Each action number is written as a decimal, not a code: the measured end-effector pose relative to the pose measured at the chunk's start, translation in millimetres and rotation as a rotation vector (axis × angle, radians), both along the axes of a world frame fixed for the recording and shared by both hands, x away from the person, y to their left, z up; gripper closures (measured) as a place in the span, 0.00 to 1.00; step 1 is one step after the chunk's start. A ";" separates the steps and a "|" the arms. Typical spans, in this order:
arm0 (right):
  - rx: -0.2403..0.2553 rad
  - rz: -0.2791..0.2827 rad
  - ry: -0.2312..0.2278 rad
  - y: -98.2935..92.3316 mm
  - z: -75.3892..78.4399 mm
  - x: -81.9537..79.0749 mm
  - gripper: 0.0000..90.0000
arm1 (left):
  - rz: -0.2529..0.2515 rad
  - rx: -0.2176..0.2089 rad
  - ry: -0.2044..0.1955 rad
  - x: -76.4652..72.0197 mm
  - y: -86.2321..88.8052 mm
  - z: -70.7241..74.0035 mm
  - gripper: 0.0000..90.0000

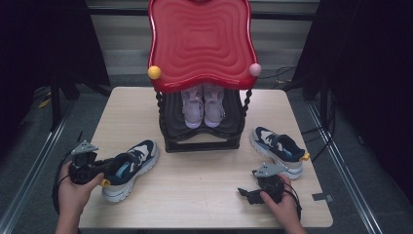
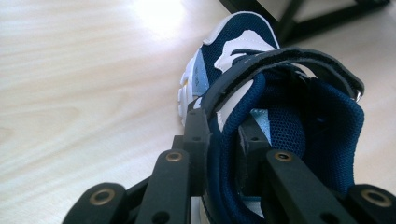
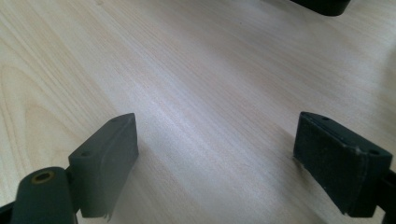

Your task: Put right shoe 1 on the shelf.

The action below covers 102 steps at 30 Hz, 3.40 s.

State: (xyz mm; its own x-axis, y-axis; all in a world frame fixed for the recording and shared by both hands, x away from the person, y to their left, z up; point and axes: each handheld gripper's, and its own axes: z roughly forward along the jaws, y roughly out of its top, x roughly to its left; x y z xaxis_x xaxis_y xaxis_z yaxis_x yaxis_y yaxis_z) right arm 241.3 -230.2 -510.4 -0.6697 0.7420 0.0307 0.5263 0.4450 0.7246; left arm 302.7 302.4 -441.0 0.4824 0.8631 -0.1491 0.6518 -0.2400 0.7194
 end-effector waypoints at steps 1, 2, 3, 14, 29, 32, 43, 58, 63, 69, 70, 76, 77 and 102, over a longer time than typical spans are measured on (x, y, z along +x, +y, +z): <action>0.000 0.000 0.000 0.0 0.0 0.0 0.15 | 0.016 -0.006 -0.008 2.1 -1.8 -0.4 0.86; 0.000 0.000 0.000 0.0 0.0 0.0 0.15 | 0.018 0.001 -0.008 3.9 -2.7 -0.6 0.86; 0.000 0.000 0.000 0.0 0.0 0.0 0.15 | 0.033 0.000 -0.013 5.5 -3.9 -1.4 0.86; -0.001 0.000 -0.001 0.0 0.0 0.0 0.15 | 0.015 0.003 -0.015 -2.7 -16.7 1.2 0.78; -0.001 0.001 -0.001 0.0 0.0 0.0 0.15 | -0.063 0.048 -0.072 -16.7 -23.5 17.4 0.64; 0.000 0.001 0.002 0.1 0.0 0.4 0.15 | -0.060 0.039 -0.073 -16.6 -28.7 16.7 0.63; 0.000 0.001 0.001 0.1 0.0 0.6 0.15 | -0.104 0.028 -0.053 -10.6 -37.1 21.4 0.58; 0.000 0.001 0.000 0.2 0.0 0.7 0.15 | -0.299 0.046 -0.032 -24.4 -62.9 30.3 0.49; 0.000 0.002 0.000 0.1 0.0 0.8 0.15 | -0.328 0.141 0.028 -19.6 -74.4 9.5 0.58; -0.001 0.003 -0.002 0.1 -0.1 1.2 0.15 | -0.306 0.148 0.024 -14.5 -71.5 9.0 0.81; -0.001 0.004 -0.002 0.0 -0.1 1.2 0.15 | -0.302 0.146 0.023 -14.5 -71.6 9.0 0.83; -0.001 0.003 -0.002 0.1 -0.1 1.2 0.15 | -0.196 0.094 -0.002 -14.0 -65.8 7.5 0.89; -0.001 0.003 -0.002 0.1 -0.1 1.2 0.15 | -0.178 0.094 -0.004 -12.5 -64.3 7.1 0.89; -0.001 0.004 -0.001 0.0 -0.1 1.5 0.15 | -0.223 0.114 -0.023 -3.2 -69.2 24.9 0.63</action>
State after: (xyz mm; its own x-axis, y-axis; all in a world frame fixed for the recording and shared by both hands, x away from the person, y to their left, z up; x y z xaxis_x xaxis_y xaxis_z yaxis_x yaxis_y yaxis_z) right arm 242.9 -230.2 -510.5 -0.6725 0.7395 0.0288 0.5236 0.4479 0.7248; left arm 299.4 233.2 -416.1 0.6651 0.7454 -0.0442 0.5577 -0.4565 0.6933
